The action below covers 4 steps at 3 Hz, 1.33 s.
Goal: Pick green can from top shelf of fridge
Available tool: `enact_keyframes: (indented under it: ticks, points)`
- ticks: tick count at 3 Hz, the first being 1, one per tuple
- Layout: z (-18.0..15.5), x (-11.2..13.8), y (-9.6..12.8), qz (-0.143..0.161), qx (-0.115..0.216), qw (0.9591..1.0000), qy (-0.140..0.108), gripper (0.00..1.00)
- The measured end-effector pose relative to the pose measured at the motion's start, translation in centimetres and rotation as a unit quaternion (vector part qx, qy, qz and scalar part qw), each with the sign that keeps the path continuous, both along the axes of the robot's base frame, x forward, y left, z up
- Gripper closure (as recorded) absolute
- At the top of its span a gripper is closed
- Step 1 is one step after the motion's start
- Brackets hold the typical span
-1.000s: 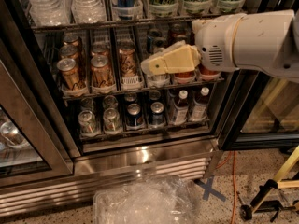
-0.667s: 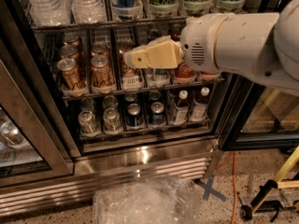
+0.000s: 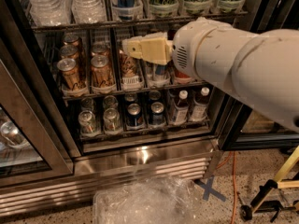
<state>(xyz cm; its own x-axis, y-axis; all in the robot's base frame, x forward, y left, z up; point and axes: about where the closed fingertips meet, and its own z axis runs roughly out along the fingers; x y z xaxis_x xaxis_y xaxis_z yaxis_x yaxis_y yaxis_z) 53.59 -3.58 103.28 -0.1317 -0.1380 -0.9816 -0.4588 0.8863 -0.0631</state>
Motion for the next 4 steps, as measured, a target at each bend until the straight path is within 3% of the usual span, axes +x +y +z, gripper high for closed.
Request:
enact_keyframes:
  ticks: [1, 2, 4]
  points:
    - [0.2, 0.1, 0.2, 0.000, 0.002, 1.0000, -0.003, 0.00]
    - [1.3, 0.6, 0.1, -0.016, 0.012, 0.9994, -0.027, 0.00]
    - [2.7, 2.7, 0.5, -0.030, 0.022, 0.9969, -0.070, 0.41]
